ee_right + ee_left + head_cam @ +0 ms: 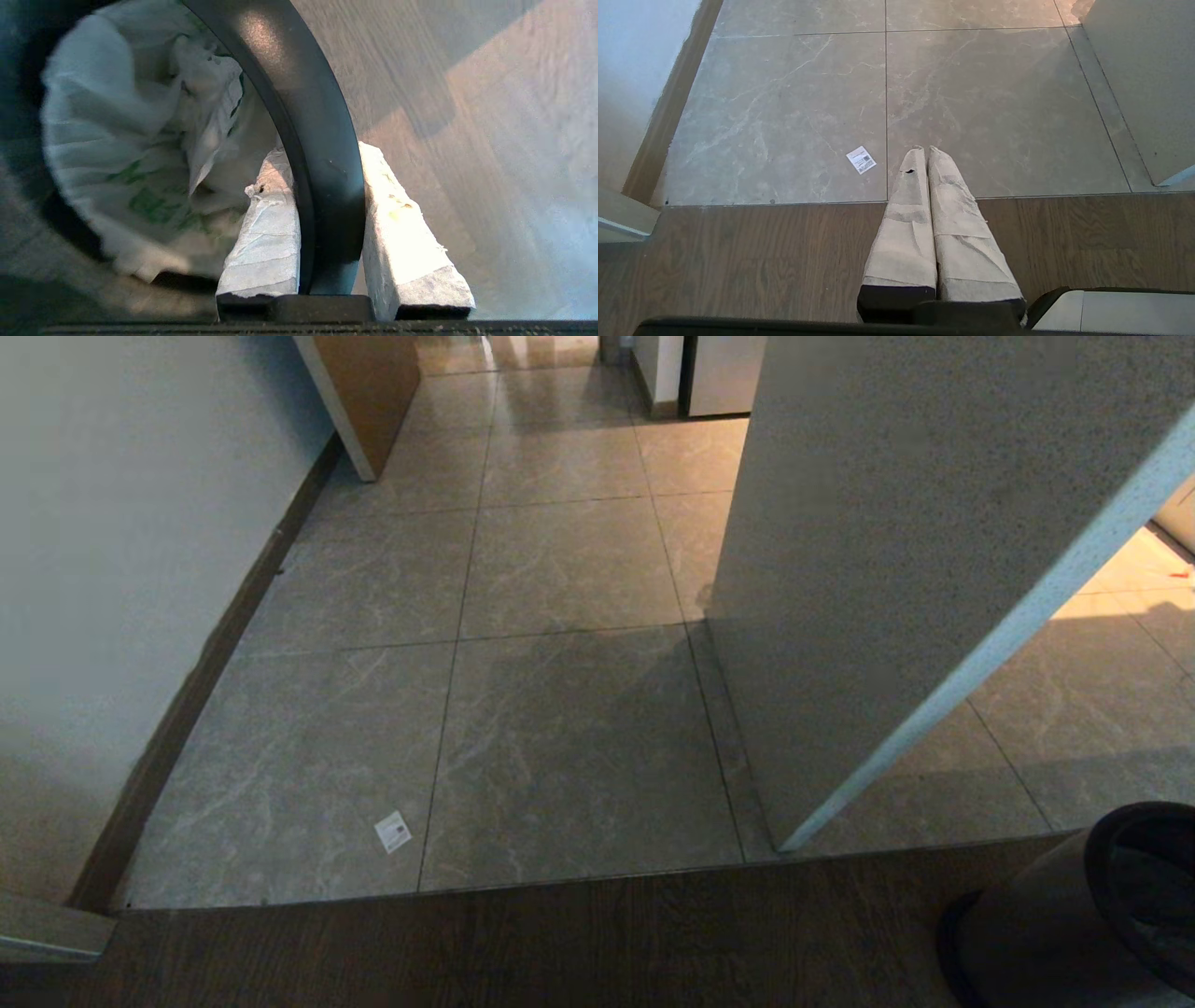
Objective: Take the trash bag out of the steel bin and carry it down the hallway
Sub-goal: Place the outer trash can on the ground
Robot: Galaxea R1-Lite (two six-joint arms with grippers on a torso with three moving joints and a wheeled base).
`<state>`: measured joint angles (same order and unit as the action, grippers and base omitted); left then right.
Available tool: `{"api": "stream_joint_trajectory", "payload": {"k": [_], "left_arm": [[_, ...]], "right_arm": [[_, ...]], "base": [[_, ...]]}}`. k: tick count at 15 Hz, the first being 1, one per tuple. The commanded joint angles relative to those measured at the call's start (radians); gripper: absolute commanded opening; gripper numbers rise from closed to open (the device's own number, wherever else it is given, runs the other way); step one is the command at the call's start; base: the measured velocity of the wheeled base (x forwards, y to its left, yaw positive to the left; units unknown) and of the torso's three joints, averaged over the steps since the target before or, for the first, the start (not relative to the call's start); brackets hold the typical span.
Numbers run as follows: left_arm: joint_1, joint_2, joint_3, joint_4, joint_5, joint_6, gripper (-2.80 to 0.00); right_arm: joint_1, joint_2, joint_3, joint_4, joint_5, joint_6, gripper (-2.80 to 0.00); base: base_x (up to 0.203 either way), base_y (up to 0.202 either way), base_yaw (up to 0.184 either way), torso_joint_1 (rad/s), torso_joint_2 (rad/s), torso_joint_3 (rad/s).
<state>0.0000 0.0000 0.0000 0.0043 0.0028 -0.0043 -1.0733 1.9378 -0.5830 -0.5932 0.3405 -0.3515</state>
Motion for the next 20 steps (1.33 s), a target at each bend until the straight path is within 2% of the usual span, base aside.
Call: {"api": "stream_joint_trajectory", "payload": {"k": [1, 3, 5, 9, 20], "left_arm": [[0.0, 0.0, 0.0, 0.0, 0.0, 0.0, -2.8], [0.0, 0.0, 0.0, 0.0, 0.0, 0.0, -2.8], [0.0, 0.0, 0.0, 0.0, 0.0, 0.0, -2.8], [0.0, 0.0, 0.0, 0.0, 0.0, 0.0, -2.8], [0.0, 0.0, 0.0, 0.0, 0.0, 0.0, -2.8]], "right_arm": [[-0.065, -0.078, 0.0, 0.071, 0.044, -0.098, -2.8], [-0.123, -0.126, -0.008, 0.161, 0.103, -0.183, -2.8], [-0.166, -0.181, -0.02, 0.239, 0.142, -0.219, -2.8], [-0.195, -0.273, -0.031, 0.275, 0.148, -0.22, -2.8], [-0.219, -0.474, -0.196, 0.592, 0.156, -0.22, -2.8]], "base": [[0.0, 0.0, 0.0, 0.0, 0.0, 0.0], [0.0, 0.0, 0.0, 0.0, 0.0, 0.0], [0.0, 0.0, 0.0, 0.0, 0.0, 0.0], [0.0, 0.0, 0.0, 0.0, 0.0, 0.0], [0.0, 0.0, 0.0, 0.0, 0.0, 0.0]]}}
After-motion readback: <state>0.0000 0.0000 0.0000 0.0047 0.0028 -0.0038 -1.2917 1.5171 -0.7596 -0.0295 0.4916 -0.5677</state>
